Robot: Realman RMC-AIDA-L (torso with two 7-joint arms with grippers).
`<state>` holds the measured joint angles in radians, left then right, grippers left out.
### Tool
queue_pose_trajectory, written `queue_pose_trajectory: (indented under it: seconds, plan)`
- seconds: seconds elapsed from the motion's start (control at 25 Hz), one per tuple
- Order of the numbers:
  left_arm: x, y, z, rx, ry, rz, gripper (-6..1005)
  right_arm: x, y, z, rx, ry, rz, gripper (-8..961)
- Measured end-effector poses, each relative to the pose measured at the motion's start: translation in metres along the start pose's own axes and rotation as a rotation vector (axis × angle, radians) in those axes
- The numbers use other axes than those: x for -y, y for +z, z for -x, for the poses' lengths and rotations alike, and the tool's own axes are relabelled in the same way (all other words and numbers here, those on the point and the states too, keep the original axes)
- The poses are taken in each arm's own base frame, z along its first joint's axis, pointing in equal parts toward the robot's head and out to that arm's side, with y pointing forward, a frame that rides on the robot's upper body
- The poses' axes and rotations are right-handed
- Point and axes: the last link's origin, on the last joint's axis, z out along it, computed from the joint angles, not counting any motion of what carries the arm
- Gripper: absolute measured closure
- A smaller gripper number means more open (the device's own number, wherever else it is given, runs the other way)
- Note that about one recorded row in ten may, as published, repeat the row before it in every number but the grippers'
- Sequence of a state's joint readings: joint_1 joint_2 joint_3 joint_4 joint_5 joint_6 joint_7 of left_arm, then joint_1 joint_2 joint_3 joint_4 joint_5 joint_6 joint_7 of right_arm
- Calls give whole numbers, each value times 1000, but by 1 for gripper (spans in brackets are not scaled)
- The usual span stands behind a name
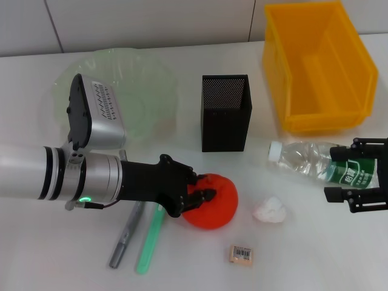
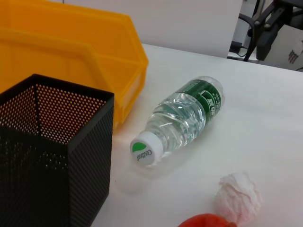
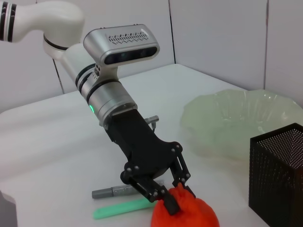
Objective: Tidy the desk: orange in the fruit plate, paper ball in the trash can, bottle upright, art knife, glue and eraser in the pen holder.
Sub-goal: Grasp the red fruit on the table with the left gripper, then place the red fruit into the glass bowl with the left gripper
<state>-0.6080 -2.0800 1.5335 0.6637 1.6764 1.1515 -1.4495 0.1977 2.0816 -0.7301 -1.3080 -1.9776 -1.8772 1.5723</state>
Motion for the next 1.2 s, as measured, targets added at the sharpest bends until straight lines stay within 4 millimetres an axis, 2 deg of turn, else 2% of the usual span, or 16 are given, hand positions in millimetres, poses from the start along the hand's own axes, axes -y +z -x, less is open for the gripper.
queue_pose_trajectory:
  seconds: [0.4,0.44,0.64,0.72,0.8,0.84,0.88,1.0,1.04,1.12,1.2]
  plan:
    - [-4,-11,-12,-43,37,-4,757,1,1,-2,-1,8,-2,178]
    - [-6,-19,-20,-73,57,-15,757,1,1,-2,-1,8,-2,179]
    - [-10,-35,-34,-115,87,-18,757,1,1,-2,-2,10,-1,179]
    - [-9,-63,-44,-178,109,-56,756,1,2,-3,0,16,3,179]
    - [-6,-76,-48,-209,114,-83,756,1,5,-4,6,24,12,178]
    - [-6,-76,-48,-209,114,-83,756,1,5,-4,6,24,12,178]
    - [1,-91,-52,-246,111,-132,756,1,5,-4,6,24,14,178]
    - [22,-118,-58,-343,72,-251,755,1,6,-4,4,19,20,178]
    - [22,-118,-58,-343,72,-251,755,1,6,-4,4,19,20,178]
    - [36,-126,-60,-393,58,-311,754,0,7,-4,5,19,25,178]
    - [36,-126,-60,-393,58,-311,754,-1,8,-4,10,21,32,179]
